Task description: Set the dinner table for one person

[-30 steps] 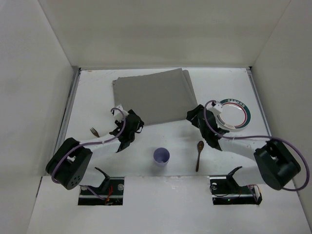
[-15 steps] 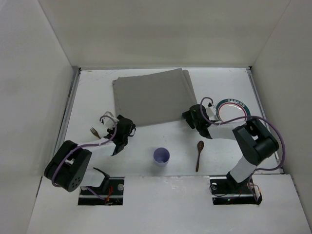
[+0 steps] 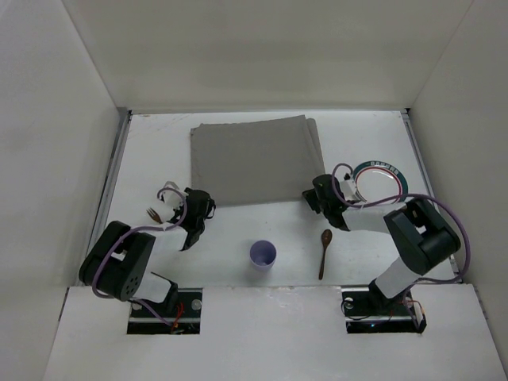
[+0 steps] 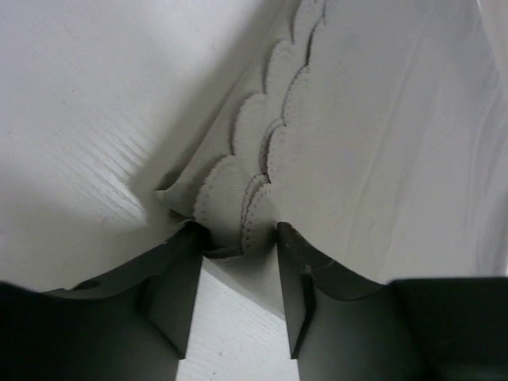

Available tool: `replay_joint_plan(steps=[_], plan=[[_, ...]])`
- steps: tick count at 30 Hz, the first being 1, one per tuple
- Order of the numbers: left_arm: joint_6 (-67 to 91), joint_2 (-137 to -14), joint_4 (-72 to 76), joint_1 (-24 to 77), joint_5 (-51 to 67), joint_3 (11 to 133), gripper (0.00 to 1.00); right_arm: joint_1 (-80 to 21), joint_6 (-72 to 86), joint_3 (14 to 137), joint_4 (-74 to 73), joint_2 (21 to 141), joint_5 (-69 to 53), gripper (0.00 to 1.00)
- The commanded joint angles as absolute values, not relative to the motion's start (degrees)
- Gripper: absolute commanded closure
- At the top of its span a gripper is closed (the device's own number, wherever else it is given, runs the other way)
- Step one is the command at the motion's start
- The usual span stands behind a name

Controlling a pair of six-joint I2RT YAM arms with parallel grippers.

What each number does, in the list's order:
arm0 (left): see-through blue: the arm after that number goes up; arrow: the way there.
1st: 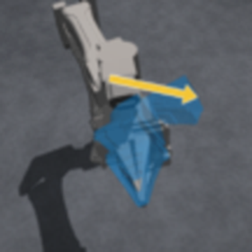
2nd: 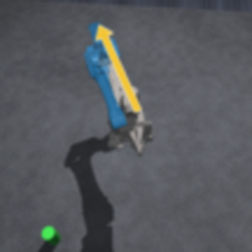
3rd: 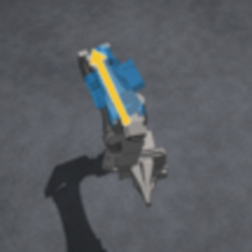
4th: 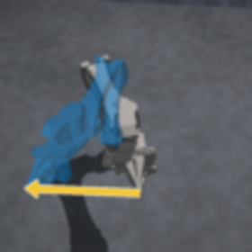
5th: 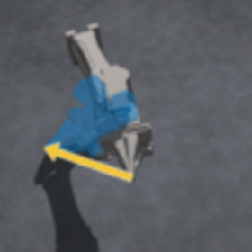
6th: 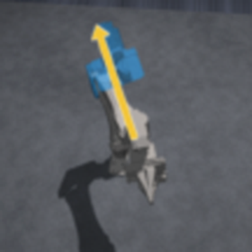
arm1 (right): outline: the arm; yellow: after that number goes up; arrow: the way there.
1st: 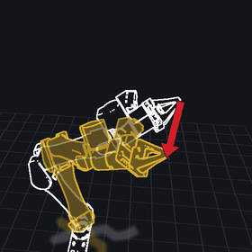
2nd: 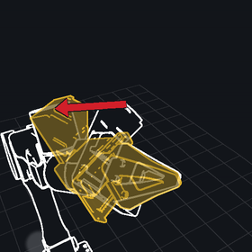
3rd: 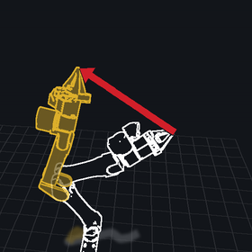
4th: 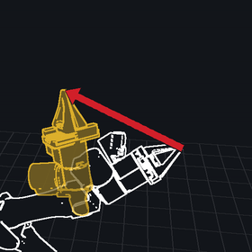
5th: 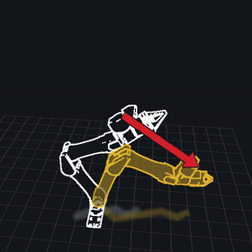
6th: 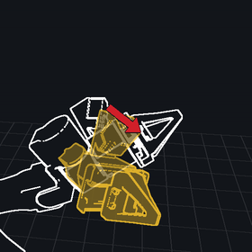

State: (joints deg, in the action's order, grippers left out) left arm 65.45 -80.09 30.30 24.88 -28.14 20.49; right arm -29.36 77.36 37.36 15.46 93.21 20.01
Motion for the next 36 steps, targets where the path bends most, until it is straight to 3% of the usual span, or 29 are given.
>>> replay_joint_plan(steps=[1,6,9,24,36], plan=[[65.1,-81.8,32.3,24.4,-25.8,19.8,0.67,-30.9,76.3,33.5,15.0,88.7,20.8,0.87],[63.2,-78.1,32.2,24.1,-24.9,17.4,0.89,-34.0,74.5,28.0,14.7,83.2,19.9,0.86],[62.1,-74.4,31.0,24.7,-25.2,14.9,0.93,-35.5,73.4,25.5,13.9,81.0,19.4,0.86],[65.0,-60.8,16.4,29.5,-30.2,9.8,0.95,-37.5,69.5,21.8,11.3,72.4,20.1,0.84],[63.6,-59.3,14.2,28.2,-30.8,9.9,0.89,-38.1,67.6,22.0,11.0,72.6,19.2,0.78]])
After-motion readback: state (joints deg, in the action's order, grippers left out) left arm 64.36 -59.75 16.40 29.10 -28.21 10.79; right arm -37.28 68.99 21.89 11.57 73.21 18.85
